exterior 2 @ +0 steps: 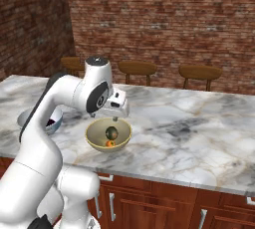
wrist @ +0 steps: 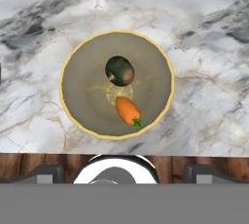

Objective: Place the bowl containing the squash and carrot in the microwave. Close the microwave door and press the start button to microwave the meal.

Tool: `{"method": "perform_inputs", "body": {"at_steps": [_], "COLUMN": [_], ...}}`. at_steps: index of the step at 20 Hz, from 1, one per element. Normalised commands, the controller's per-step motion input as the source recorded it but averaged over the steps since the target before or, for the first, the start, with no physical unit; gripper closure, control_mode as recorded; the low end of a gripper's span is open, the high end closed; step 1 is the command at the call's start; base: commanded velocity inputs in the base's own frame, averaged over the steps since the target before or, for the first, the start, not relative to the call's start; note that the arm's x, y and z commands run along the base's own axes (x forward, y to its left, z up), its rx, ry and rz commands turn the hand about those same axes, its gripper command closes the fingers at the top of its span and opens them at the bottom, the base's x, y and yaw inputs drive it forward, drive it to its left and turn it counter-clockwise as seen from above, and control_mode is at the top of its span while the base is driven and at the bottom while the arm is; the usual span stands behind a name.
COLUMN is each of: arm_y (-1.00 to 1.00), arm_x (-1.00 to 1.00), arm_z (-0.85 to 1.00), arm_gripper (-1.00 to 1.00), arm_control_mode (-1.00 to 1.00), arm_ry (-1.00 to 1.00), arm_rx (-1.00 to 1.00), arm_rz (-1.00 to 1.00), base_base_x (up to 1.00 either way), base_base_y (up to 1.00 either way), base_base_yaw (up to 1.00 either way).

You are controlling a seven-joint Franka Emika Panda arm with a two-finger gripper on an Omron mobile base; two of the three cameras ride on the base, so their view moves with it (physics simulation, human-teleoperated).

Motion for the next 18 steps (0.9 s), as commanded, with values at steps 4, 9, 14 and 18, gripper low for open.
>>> {"method": "perform_inputs", "body": {"at_steps": [4, 9, 14, 18], "arm_y": [-0.47, -0.35, -0.22, -0.17], "arm_x": [-0.11, 0.01, 0.17, 0.36], "arm_z": [-0.36, -0.38, -0.16, -0.28], "arm_gripper": [-1.00, -1.00, -1.00, -1.00], "arm_control_mode": [-1.00, -1.00, -1.00, -1.00], "arm_ry": [0.02, 0.00, 0.14, 0.18], "arm_rx": [0.02, 0.10, 0.12, 0.16], "arm_rz": [0.00, -0.04, -0.15, -0.24], "base_base_x": [0.00, 0.00, 0.00, 0.00], "base_base_y": [0.00, 0.00, 0.00, 0.00], "base_base_yaw": [0.00, 0.00, 0.00, 0.00]}}
